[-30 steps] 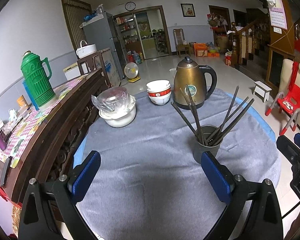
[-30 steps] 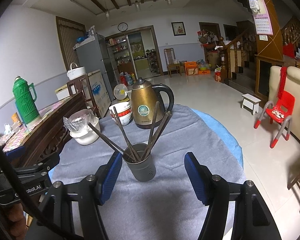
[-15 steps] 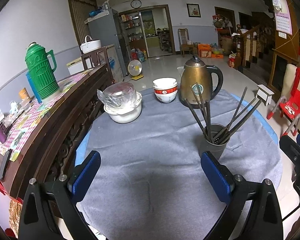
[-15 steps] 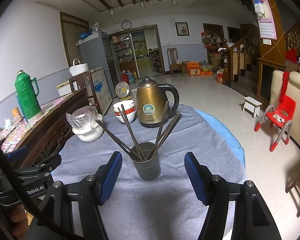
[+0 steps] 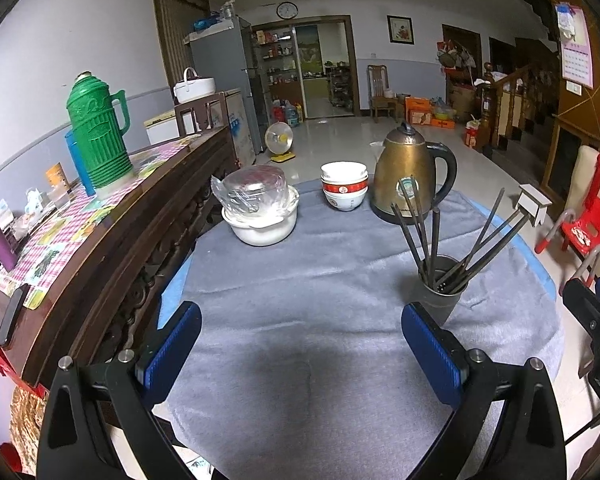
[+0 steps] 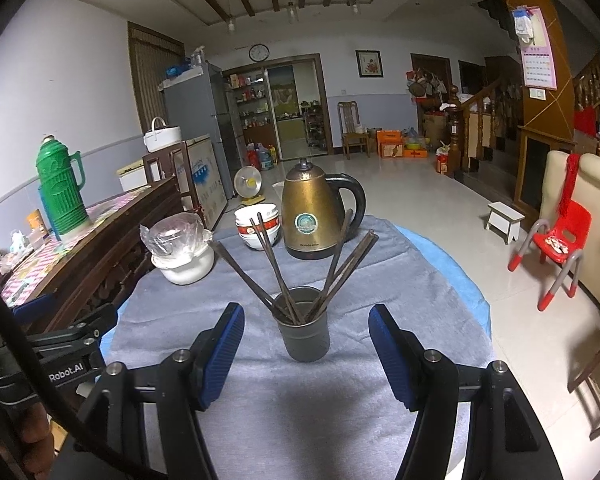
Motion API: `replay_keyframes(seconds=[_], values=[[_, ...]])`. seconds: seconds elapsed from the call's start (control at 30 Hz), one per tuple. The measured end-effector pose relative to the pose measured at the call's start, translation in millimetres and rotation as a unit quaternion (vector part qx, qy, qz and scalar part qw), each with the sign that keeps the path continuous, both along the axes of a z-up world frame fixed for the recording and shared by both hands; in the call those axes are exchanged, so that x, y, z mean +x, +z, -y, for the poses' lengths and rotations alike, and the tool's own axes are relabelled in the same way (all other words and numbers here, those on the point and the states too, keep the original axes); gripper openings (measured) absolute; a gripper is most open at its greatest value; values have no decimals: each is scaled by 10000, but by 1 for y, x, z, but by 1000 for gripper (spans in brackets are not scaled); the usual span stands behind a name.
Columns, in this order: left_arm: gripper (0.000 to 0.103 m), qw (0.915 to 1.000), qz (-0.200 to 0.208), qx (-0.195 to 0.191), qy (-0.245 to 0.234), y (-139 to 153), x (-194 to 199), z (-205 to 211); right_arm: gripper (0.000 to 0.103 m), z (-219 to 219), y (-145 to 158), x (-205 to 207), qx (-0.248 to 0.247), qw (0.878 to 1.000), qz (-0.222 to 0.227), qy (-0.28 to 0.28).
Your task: Organize utensils
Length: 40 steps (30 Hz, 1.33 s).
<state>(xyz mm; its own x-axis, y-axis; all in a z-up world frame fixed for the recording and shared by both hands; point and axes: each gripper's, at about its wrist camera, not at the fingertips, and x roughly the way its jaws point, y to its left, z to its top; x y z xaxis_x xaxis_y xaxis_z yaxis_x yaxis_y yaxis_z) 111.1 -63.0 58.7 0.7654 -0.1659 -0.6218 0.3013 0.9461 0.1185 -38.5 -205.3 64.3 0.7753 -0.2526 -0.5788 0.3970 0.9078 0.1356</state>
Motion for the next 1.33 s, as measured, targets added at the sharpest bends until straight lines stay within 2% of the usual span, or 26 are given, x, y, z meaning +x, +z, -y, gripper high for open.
replay_keyframes(seconds=[0.57, 0.97, 1.07, 1.17, 1.27, 1.33], values=[[100, 9997, 235, -77, 67, 14, -34, -22, 68, -18, 19, -30, -73, 9999, 82, -44], [100, 9991, 337, -246, 74, 20, -36, -36, 68, -17, 26, -43, -93, 9997, 201, -102], [100, 9992, 277, -275, 83, 8, -23, -35, 71, -14, 20, -37, -121, 9997, 185, -134], [100, 9993, -29, -324, 180, -22, 6, -36, 71, 6, -6, -24, -15, 9997, 104, -204], [100, 9981, -400, -167, 429, -70, 45, -35, 71, 43, -55, -5, 186, 9981, -245, -527], [100, 9944, -867, -194, 577, -109, 73, -37, 71, 64, -86, 6, 286, 9960, -545, -648]])
